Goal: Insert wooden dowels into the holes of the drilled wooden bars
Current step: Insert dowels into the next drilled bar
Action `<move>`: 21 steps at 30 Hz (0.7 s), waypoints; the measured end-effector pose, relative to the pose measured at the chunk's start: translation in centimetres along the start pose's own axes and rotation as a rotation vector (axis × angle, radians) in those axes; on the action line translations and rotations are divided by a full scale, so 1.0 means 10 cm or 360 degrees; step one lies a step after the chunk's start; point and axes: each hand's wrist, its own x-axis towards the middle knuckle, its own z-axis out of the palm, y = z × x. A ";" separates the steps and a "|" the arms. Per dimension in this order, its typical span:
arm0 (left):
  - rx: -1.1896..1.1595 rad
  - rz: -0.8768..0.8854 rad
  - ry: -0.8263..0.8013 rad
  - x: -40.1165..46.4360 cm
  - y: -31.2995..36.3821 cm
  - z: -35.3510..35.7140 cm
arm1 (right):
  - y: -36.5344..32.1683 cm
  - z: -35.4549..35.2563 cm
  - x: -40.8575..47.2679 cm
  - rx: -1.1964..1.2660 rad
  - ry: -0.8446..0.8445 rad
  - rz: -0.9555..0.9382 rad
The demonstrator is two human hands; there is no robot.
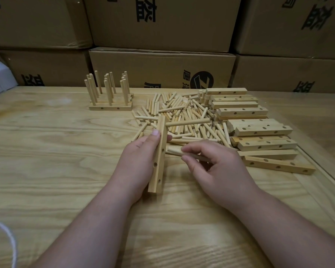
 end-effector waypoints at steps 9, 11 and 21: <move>0.0005 0.0011 -0.0003 -0.03 0.03 0.02 | -0.02 0.01 0.02 -0.0044 -0.0068 -0.0046; 0.0016 0.0008 -0.0001 -0.04 0.03 0.02 | -0.01 0.01 0.02 -0.0069 -0.0064 -0.0050; -0.0029 0.0017 -0.0026 -0.03 0.01 0.02 | -0.02 0.01 0.02 -0.0106 -0.0027 -0.0117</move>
